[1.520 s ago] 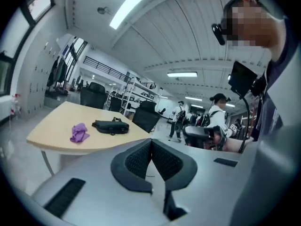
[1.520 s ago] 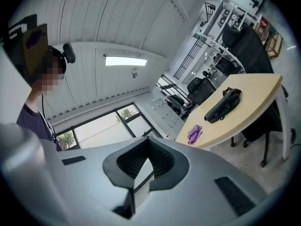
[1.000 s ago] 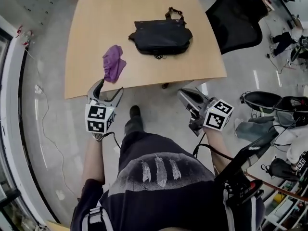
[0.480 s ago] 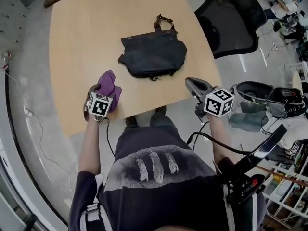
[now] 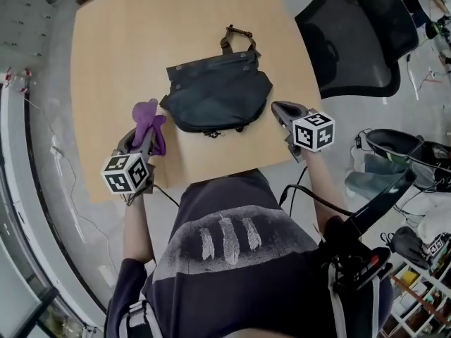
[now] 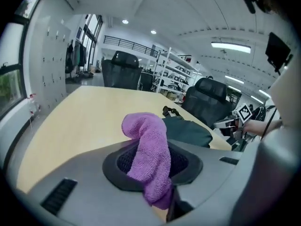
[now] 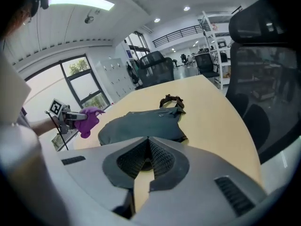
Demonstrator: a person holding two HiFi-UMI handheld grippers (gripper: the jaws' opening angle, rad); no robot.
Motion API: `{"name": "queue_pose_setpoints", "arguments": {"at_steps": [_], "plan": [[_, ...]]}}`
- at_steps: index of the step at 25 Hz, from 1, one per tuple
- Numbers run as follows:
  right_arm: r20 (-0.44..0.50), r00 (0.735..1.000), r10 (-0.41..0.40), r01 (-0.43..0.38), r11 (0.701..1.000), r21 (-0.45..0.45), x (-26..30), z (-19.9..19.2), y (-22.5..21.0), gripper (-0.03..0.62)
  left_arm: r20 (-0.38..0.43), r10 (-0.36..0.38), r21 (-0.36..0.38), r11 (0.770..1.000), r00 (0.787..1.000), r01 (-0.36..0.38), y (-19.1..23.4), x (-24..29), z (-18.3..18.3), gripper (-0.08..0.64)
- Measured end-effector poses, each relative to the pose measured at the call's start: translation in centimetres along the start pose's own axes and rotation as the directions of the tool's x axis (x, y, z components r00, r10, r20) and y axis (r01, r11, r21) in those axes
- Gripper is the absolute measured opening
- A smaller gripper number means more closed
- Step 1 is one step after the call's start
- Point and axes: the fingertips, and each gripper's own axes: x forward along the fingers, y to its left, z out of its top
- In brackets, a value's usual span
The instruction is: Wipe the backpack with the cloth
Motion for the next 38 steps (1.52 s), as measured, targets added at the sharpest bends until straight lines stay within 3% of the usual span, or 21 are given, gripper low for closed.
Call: {"name": "queue_pose_setpoints", "arguments": {"at_steps": [3,6,13,18,23,33,38], "plan": [[-0.055,0.997,0.059,-0.061,0.998,-0.025,2.5,0.0,-2.4,0.002,-0.029,0.058,0.062,0.996,0.998,-0.056,-2.6,3.4,1.4,0.109],[-0.103,0.989,0.105,-0.109,0.994,-0.029,3.9,-0.3,-4.1,0.002,-0.09,0.096,0.056,0.994,0.991,-0.091,-5.1,6.8,0.4,0.109],[-0.126,0.973,0.191,-0.194,0.981,-0.013,5.2,-0.9,-3.2,0.002,-0.247,0.142,0.124,0.986,0.959,-0.114,-8.5,10.0,-2.2,0.104],[-0.143,0.97,0.195,-0.2,0.979,-0.025,5.9,-0.8,-2.9,0.002,-0.321,0.079,0.237,0.971,0.944,0.0,-12.7,12.1,-1.6,0.103],[-0.145,0.966,0.212,-0.215,0.977,-0.005,6.2,-1.0,-3.0,0.002,-0.345,-0.037,0.196,0.974,0.938,0.111,-16.0,14.5,-0.4,0.101],[-0.089,0.956,0.279,-0.273,0.959,0.075,6.3,-1.1,-3.4,0.002,-0.426,-0.162,0.249,0.925,0.89,0.288,-23.0,20.1,1.1,0.1],[-0.063,0.951,0.304,-0.295,0.948,0.12,5.6,-1.7,-3.3,0.002,-0.477,-0.182,0.314,0.879,0.86,0.36,-26.1,22.1,1.3,0.1]]}}
